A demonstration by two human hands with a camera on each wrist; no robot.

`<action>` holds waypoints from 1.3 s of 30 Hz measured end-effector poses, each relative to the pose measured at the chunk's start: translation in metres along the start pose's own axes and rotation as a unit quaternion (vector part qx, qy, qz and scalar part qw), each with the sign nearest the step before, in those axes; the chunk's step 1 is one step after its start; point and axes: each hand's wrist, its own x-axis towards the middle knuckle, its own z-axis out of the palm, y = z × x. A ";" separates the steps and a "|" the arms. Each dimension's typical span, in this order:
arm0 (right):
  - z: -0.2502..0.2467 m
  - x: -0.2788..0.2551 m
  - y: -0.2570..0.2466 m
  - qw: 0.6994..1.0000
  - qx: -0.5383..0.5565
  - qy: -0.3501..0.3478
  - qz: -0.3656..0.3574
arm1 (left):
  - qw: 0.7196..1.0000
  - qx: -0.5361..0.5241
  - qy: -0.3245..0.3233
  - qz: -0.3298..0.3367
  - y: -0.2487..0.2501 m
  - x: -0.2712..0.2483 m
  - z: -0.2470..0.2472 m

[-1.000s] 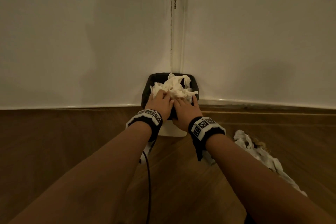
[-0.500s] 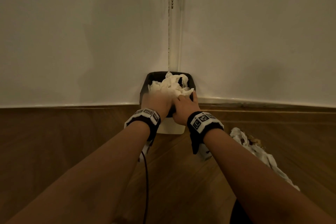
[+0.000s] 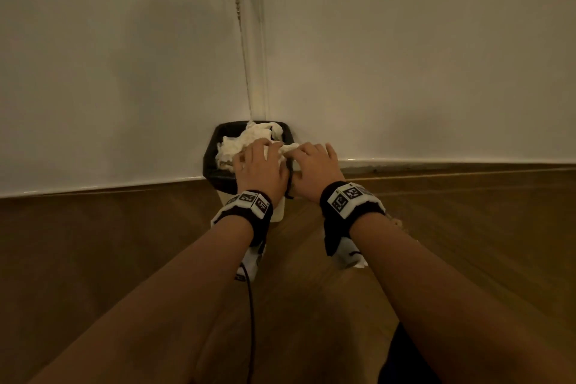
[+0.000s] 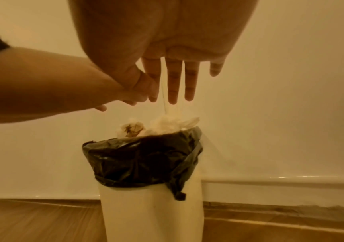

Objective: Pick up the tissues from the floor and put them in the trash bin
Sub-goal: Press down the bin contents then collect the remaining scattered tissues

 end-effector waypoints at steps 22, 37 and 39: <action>-0.014 -0.119 0.185 0.941 0.083 -0.142 0.297 | 0.945 -0.031 -0.301 0.122 0.139 -0.060 0.079; 0.063 -0.135 0.220 0.909 0.052 -0.265 0.317 | 0.869 0.013 -0.452 0.200 0.142 -0.110 0.199; 0.072 -0.140 0.220 0.905 0.053 -0.272 0.324 | 0.855 0.029 -0.473 0.209 0.140 -0.110 0.202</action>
